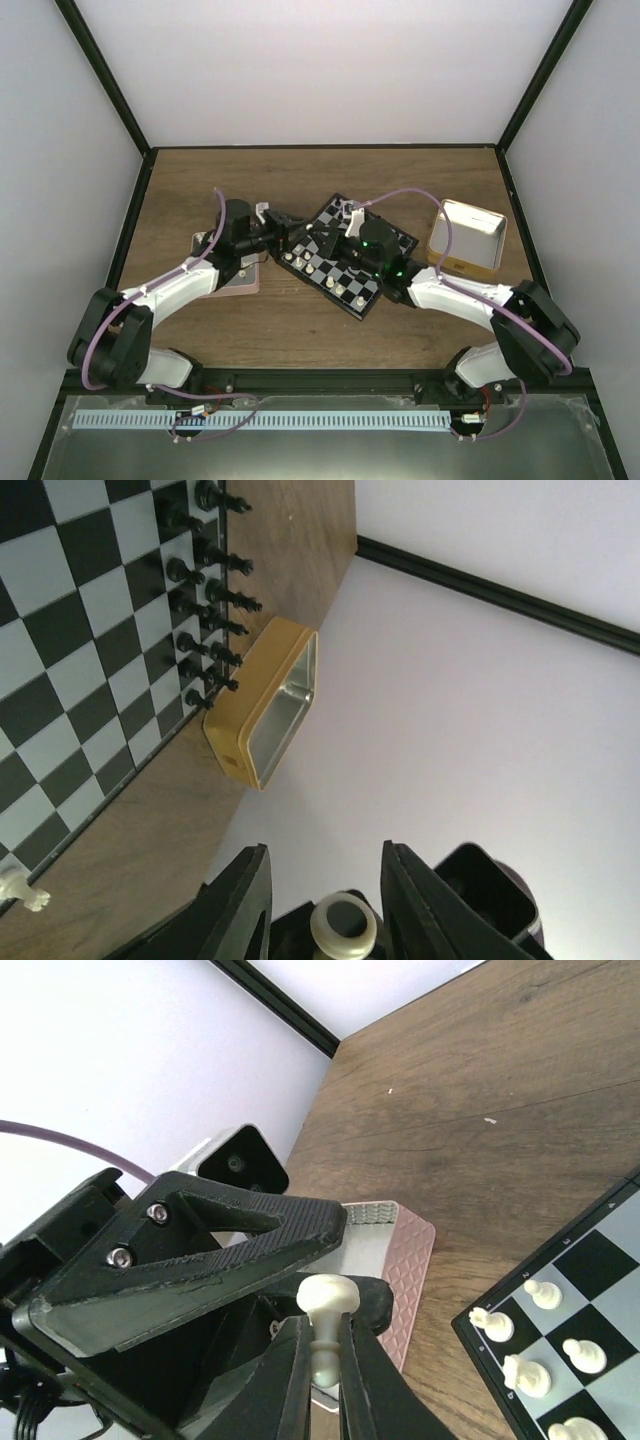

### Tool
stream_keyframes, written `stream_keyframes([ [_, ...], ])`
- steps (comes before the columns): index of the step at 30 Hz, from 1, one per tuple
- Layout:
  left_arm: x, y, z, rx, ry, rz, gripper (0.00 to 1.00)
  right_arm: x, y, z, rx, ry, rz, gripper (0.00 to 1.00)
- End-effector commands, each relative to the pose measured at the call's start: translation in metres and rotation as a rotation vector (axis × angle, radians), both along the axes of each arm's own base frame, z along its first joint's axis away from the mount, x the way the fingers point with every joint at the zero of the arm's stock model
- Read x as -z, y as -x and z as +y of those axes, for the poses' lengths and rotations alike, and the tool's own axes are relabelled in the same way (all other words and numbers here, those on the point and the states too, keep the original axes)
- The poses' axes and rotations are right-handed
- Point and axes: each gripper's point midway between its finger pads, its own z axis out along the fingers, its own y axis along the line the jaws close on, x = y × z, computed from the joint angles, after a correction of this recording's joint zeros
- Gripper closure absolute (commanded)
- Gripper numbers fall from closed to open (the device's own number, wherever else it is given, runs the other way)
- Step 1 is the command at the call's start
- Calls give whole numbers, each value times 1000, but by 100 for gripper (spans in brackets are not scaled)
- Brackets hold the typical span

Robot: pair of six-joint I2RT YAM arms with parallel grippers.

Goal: Set up the chess pieces on the board
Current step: Place the chess piece on the chessboard.

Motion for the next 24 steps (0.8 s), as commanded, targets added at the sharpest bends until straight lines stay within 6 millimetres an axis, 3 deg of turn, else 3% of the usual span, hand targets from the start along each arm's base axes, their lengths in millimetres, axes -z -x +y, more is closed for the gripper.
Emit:
stream_keyframes([
  [1, 3, 1, 9, -15, -96, -73, 63, -20, 4, -4, -5, 27, -14, 99],
  [5, 21, -5, 41, -68, -310, -142, 53, 21, 14, -17, -37, 210, 106, 99],
  [7, 14, -9, 57, -69, -418, -242, 53, 47, 21, -29, -64, 347, 155, 99],
  [9, 4, -13, 70, -34, -564, -358, 53, 59, 23, -36, -90, 468, 158, 99],
  [14, -17, -20, 105, 9, -929, -553, 52, 77, 18, -41, -161, 689, 194, 99],
  [18, -33, -24, 124, 13, -1098, -636, 52, 89, 7, -32, -208, 781, 248, 99],
  [24, -40, -26, 145, 7, -1259, -680, 51, 107, -8, -20, -256, 875, 333, 99],
])
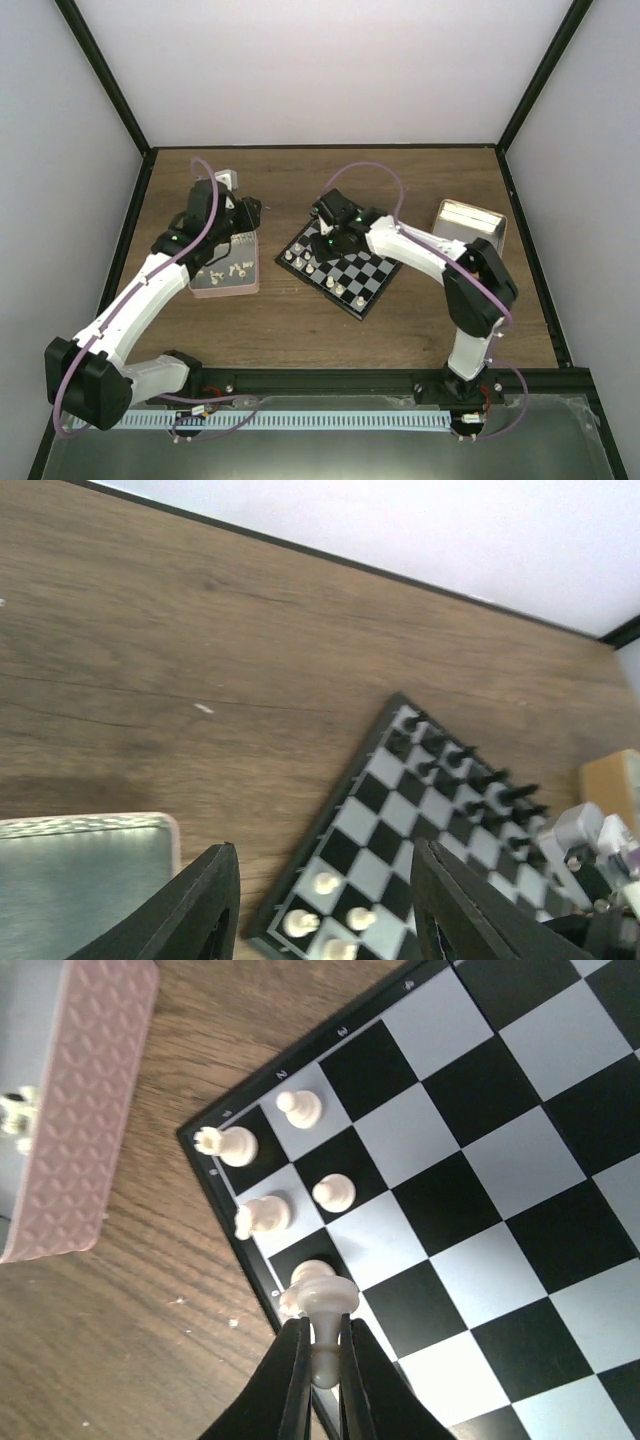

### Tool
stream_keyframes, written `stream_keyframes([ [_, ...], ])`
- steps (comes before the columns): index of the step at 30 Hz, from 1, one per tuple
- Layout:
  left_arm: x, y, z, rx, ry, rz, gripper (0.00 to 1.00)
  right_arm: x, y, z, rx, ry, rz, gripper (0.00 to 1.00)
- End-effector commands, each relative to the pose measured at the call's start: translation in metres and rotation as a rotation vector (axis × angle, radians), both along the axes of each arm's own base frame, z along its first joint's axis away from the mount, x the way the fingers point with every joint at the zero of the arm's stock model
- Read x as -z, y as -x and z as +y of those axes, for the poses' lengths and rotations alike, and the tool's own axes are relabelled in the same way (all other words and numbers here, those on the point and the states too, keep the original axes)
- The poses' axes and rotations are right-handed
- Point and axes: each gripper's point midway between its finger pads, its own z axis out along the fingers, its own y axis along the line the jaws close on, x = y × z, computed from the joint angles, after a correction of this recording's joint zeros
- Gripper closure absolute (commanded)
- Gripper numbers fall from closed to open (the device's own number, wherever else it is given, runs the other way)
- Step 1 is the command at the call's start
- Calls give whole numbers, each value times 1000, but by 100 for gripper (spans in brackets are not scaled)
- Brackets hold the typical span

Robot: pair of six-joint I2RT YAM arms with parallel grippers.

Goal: Set up the chess pieces on the board
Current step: Place the chess piece on the chessboard.

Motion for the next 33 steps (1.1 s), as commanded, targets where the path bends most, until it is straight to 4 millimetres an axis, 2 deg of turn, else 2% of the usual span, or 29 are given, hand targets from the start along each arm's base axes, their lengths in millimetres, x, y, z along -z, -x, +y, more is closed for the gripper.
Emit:
stream_keyframes([
  [1, 1, 2, 27, -18, -223, -38, 51, 13, 0, -8, -46, 129, 83, 99],
  [5, -11, 6, 37, -43, -259, -68, 50, 26, -5, -3, -67, 178, 128, 99],
  [11, -14, 11, 44, -63, -273, -90, 50, 34, -14, 4, -77, 200, 149, 99],
  [16, -19, 13, 60, -140, -308, -98, 49, 44, -16, 1, -63, 227, 162, 97],
  [29, -21, 13, 65, -169, -310, -103, 49, 58, -16, 5, -69, 216, 168, 95],
  [33, -21, 13, 66, -174, -309, -105, 49, 59, -16, 4, -67, 223, 168, 88],
])
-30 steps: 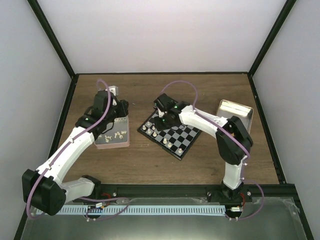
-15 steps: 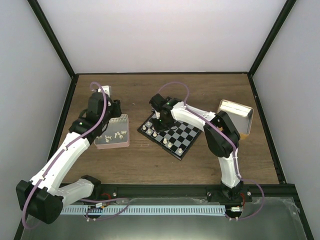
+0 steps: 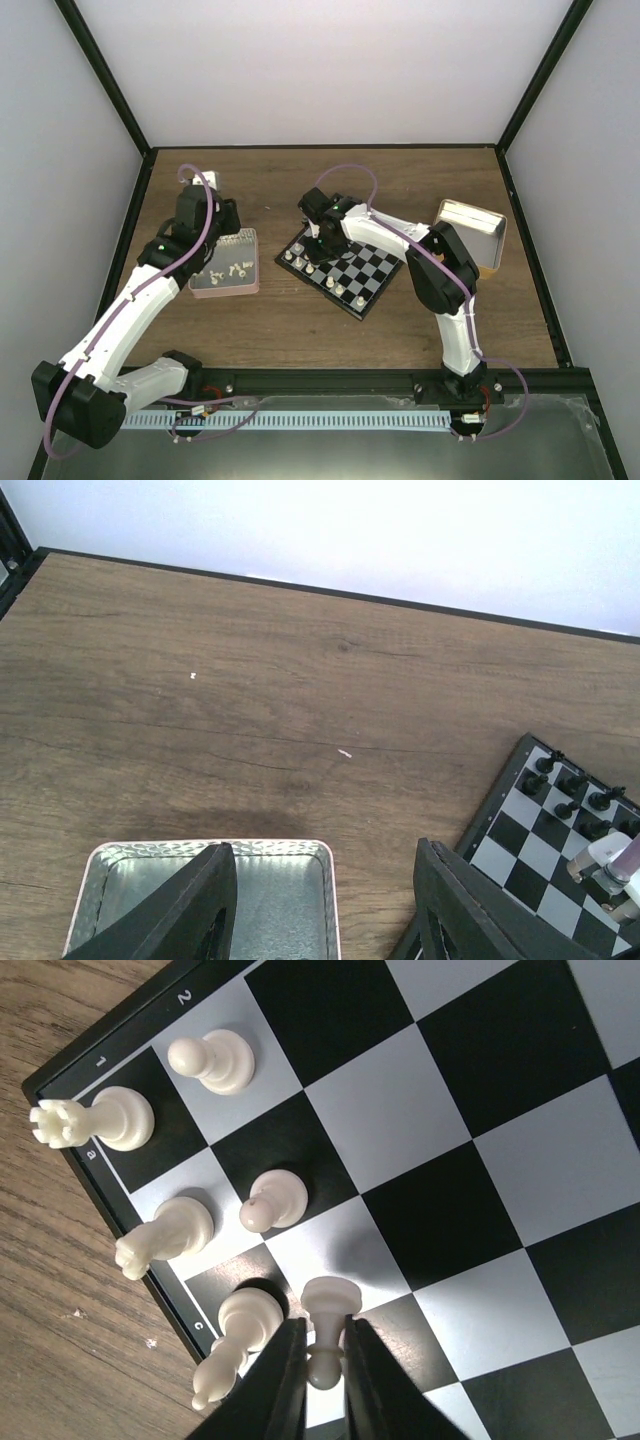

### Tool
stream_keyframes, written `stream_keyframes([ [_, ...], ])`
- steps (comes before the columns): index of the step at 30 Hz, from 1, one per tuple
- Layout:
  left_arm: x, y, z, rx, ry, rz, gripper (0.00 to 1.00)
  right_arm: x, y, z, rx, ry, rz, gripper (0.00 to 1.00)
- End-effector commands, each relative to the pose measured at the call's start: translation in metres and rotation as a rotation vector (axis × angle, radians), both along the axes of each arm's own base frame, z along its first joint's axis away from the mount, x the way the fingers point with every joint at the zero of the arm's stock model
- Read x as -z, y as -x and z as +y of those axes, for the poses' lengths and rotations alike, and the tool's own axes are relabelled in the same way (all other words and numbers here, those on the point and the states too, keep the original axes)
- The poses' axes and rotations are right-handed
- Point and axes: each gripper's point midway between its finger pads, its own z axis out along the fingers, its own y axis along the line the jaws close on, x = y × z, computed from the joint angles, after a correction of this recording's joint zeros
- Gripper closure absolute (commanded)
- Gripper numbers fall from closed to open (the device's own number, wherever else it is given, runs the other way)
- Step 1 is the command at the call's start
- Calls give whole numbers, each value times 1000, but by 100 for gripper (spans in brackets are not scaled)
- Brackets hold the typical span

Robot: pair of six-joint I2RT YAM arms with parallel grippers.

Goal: Set up the chess pieces on the board
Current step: Place the chess piece on the chessboard.

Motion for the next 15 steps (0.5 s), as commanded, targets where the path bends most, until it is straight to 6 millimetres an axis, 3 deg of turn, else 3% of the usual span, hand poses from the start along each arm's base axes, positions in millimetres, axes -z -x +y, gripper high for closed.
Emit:
stream_keyframes([
  [1, -5, 2, 6, -18, -10, -14, 49, 3, -6, -1, 0, 5, -5, 86],
  [9, -4, 2, 7, -20, -8, -15, 49, 4, -7, 0, 11, -1, -11, 82],
  [15, -3, 3, 9, -24, -10, -14, 49, 10, -4, 0, 12, -5, 5, 86],
])
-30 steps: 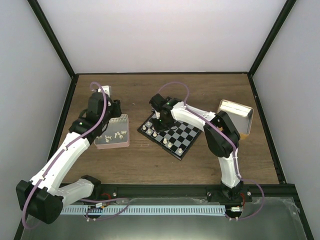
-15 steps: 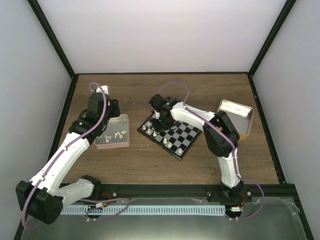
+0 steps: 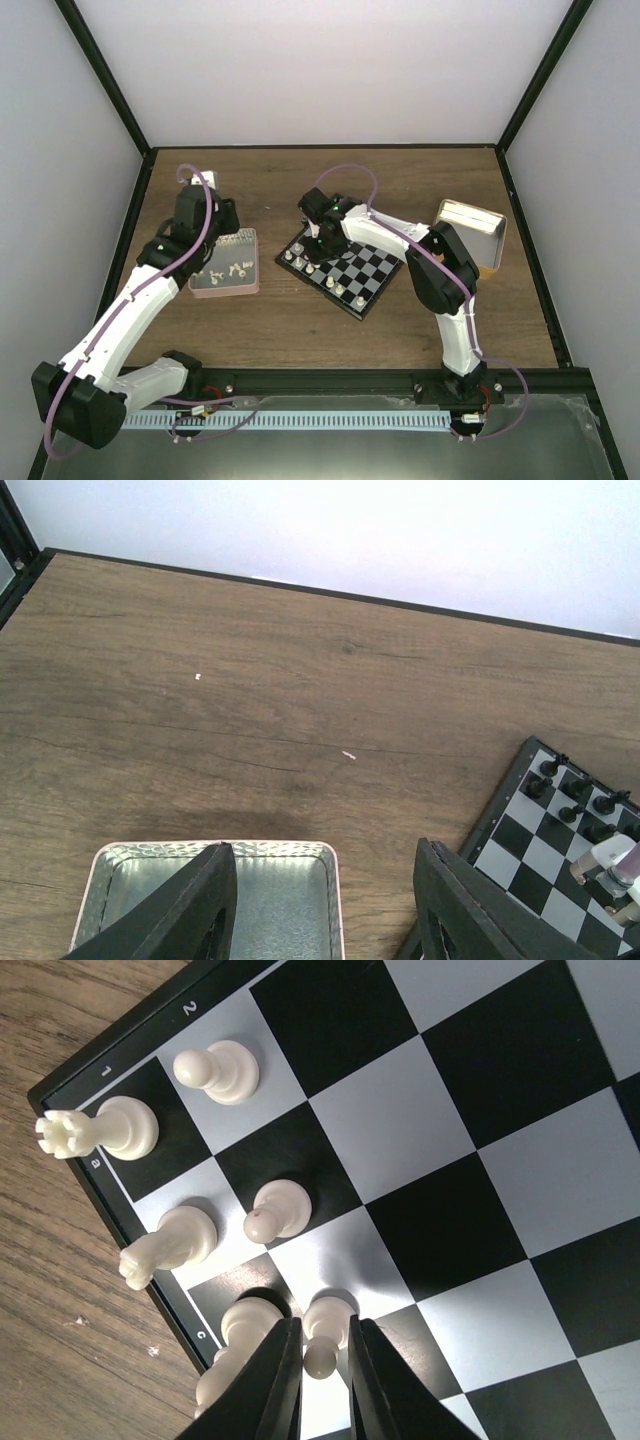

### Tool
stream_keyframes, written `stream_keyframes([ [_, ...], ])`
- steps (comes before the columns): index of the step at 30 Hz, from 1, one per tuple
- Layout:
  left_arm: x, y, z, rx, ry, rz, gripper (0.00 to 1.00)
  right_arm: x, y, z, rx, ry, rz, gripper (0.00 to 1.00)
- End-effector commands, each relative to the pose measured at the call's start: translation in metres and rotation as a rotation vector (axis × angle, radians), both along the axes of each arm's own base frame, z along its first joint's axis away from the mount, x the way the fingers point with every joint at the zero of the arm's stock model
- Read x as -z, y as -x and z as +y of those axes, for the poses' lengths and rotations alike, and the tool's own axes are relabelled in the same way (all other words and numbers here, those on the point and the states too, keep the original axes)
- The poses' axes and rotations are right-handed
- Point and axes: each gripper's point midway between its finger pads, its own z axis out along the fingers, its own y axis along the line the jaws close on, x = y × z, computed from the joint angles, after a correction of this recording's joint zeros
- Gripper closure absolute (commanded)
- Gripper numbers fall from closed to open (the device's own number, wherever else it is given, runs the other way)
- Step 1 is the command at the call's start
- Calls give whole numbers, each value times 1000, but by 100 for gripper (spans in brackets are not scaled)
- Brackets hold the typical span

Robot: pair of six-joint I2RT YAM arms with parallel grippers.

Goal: Set up the chess pieces on the board
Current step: Place the chess piece on the chessboard.

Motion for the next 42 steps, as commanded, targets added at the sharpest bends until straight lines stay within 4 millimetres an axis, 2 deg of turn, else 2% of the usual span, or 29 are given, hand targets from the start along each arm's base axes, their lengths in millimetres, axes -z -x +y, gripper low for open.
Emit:
stream_keyframes([
  [1, -3, 3, 6, -12, -8, -12, 49, 10, -1, -3, 15, 6, 17, 87],
  [12, -2, 3, 6, -13, -8, -10, 49, 14, -1, -5, 17, 20, 9, 90],
  [16, -2, 3, 6, -14, -8, -10, 49, 13, -5, -4, 25, 30, -17, 94],
  [24, -2, 3, 7, -16, -6, -11, 49, 15, -13, -5, 50, 44, -54, 95],
  [33, -1, 3, 7, -15, -4, -8, 49, 11, -9, 5, 37, -25, -37, 92],
  [38, 0, 2, 7, -15, 1, -8, 48, 8, -11, 1, 55, -11, -48, 80],
  [42, 2, 1, 6, -13, 11, -3, 47, -7, -15, -1, 78, -17, -87, 76],
])
